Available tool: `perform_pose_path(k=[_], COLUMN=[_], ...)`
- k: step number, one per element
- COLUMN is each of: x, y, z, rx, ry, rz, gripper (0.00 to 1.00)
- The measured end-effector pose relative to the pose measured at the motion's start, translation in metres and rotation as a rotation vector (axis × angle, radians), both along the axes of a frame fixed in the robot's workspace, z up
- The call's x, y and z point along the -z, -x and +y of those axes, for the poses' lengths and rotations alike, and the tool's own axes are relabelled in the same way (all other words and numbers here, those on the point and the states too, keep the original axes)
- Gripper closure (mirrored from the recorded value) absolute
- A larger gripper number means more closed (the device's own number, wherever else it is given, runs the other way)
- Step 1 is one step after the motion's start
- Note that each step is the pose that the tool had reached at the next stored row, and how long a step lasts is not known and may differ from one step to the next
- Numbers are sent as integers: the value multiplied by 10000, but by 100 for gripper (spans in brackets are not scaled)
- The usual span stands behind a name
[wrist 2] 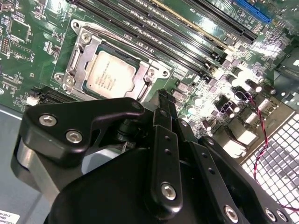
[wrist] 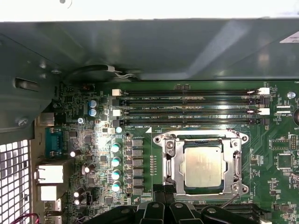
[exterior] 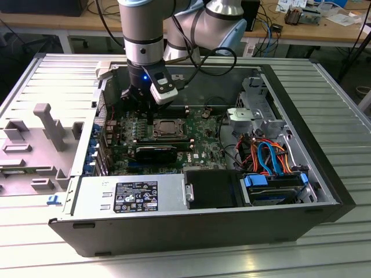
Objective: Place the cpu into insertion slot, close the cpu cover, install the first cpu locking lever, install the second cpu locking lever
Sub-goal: 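Install the first cpu locking lever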
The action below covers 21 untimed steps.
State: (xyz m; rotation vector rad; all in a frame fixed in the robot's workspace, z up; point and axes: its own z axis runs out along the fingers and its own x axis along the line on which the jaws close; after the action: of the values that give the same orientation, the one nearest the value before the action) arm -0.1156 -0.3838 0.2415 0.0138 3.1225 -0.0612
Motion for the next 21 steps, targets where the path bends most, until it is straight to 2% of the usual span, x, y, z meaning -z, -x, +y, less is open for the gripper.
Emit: perform_pose_path(k=[21], x=[-57], y=[58], z=[0], rx=[-1], ry=[-18], rz=[-1], gripper=[89])
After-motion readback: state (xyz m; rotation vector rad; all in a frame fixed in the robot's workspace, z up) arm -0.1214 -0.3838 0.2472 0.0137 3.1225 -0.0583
